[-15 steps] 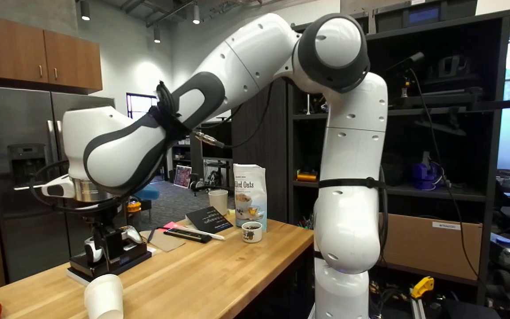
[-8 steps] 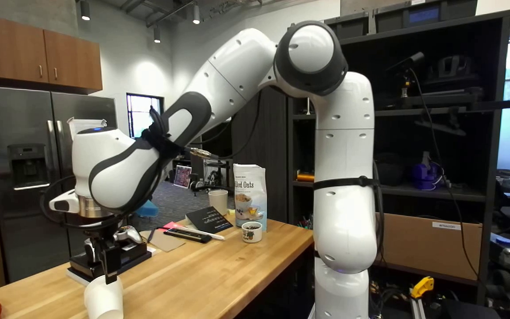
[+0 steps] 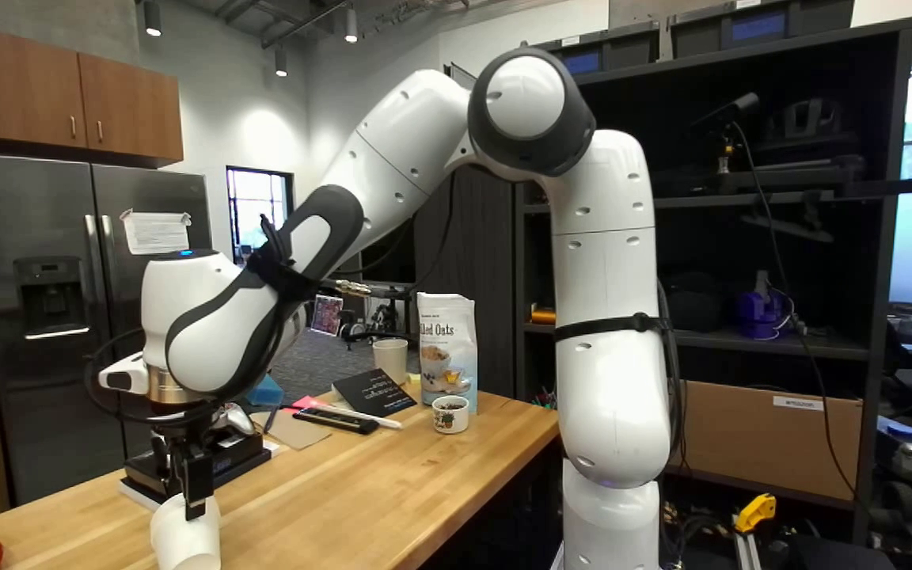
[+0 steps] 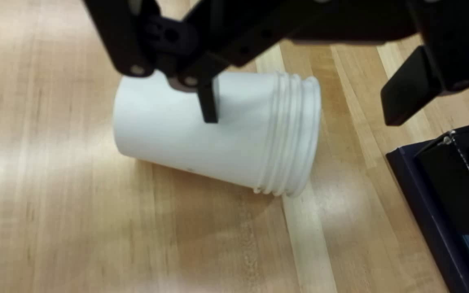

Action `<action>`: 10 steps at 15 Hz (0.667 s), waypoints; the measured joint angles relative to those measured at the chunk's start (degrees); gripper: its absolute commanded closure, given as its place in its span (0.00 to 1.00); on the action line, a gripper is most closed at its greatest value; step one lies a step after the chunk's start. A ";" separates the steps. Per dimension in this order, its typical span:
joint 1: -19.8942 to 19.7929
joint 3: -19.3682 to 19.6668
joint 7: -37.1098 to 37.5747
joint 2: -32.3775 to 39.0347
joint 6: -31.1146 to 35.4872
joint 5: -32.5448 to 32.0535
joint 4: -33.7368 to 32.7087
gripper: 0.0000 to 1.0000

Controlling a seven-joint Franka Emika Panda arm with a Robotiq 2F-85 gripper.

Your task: Move the cups to the left

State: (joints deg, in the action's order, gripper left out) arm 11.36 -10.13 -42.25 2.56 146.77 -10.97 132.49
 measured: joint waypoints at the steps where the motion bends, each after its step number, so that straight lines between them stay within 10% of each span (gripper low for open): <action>1: 0.00 0.00 0.00 0.46 0.83 0.33 0.00 0.00; 10: -0.30 -0.71 -3.04 2.22 7.87 10.37 0.16 0.00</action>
State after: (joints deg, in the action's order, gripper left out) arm 11.07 -10.84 -45.29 4.78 154.64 -0.60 132.66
